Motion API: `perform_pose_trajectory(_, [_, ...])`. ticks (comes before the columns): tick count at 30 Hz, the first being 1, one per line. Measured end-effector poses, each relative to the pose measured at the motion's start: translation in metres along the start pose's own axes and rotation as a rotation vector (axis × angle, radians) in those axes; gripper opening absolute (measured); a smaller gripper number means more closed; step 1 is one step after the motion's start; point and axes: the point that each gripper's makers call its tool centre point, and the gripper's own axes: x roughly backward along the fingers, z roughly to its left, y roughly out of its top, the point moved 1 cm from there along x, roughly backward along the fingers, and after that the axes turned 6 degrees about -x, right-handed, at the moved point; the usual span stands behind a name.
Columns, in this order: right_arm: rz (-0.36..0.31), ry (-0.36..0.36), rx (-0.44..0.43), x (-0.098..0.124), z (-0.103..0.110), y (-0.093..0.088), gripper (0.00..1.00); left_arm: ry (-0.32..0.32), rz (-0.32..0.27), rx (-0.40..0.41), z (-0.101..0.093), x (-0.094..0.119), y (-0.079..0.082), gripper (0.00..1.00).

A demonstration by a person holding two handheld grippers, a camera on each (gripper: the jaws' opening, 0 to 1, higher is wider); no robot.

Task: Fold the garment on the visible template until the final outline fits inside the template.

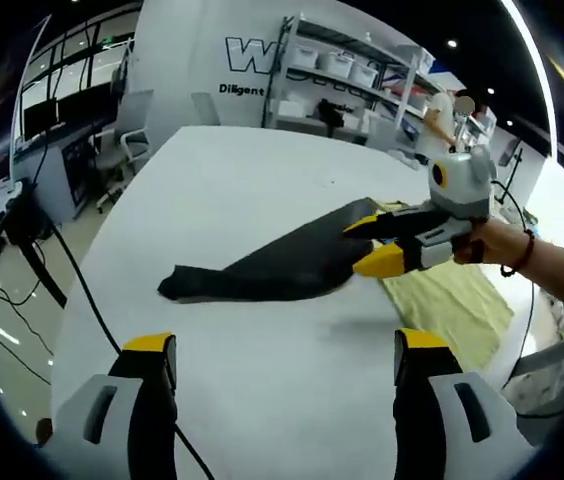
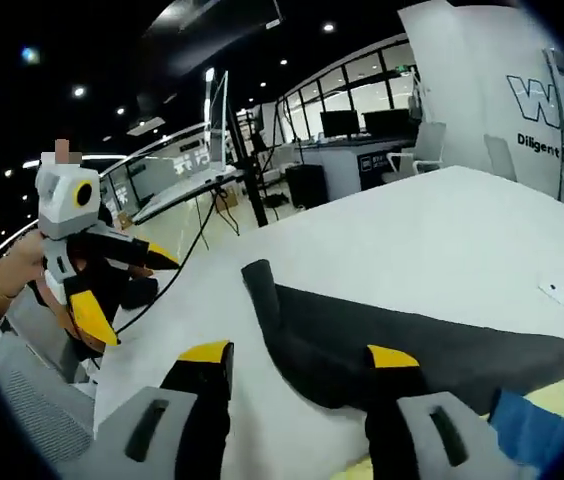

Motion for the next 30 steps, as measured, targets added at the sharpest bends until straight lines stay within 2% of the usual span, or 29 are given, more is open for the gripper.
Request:
perform_pose_trajectory(4, [-0.033,-0.033,-0.032,0.023,-0.006,0.000,0.68,0.015,-0.016,0.001,0.005,-0.005,0.007,0.85])
perform_pose_trajectory(9, [-0.051,-0.089,-0.041,0.052,-0.016,-0.005,0.80,0.043,-0.001,0.005,0.017,-0.018,0.009,0.80])
perform_pose_trajectory(13, [-0.070,-0.134,-0.048,0.080,-0.024,-0.012,0.80,0.076,0.001,0.013,0.029,-0.026,0.011,0.78])
perform_pose_trajectory(15, [-0.085,-0.158,-0.059,0.094,-0.028,-0.014,0.80,0.098,-0.062,0.061,0.037,-0.030,0.021,0.79])
perform_pose_trajectory(17, [-0.104,-0.171,-0.060,0.103,-0.030,-0.015,0.80,0.103,-0.040,0.058,0.041,-0.032,0.020,0.78])
perform_pose_trajectory(18, [-0.098,-0.176,-0.057,0.108,-0.030,-0.018,0.80,0.120,-0.050,0.046,0.045,-0.033,0.022,0.77])
perform_pose_trajectory(22, [-0.074,-0.202,-0.045,0.124,-0.035,-0.029,0.81,0.120,-0.049,0.059,0.050,-0.040,0.023,0.75])
perform_pose_trajectory(30, [-0.059,-0.256,-0.055,0.161,-0.039,-0.049,0.84,0.131,-0.012,0.071,0.060,-0.053,0.016,0.67])
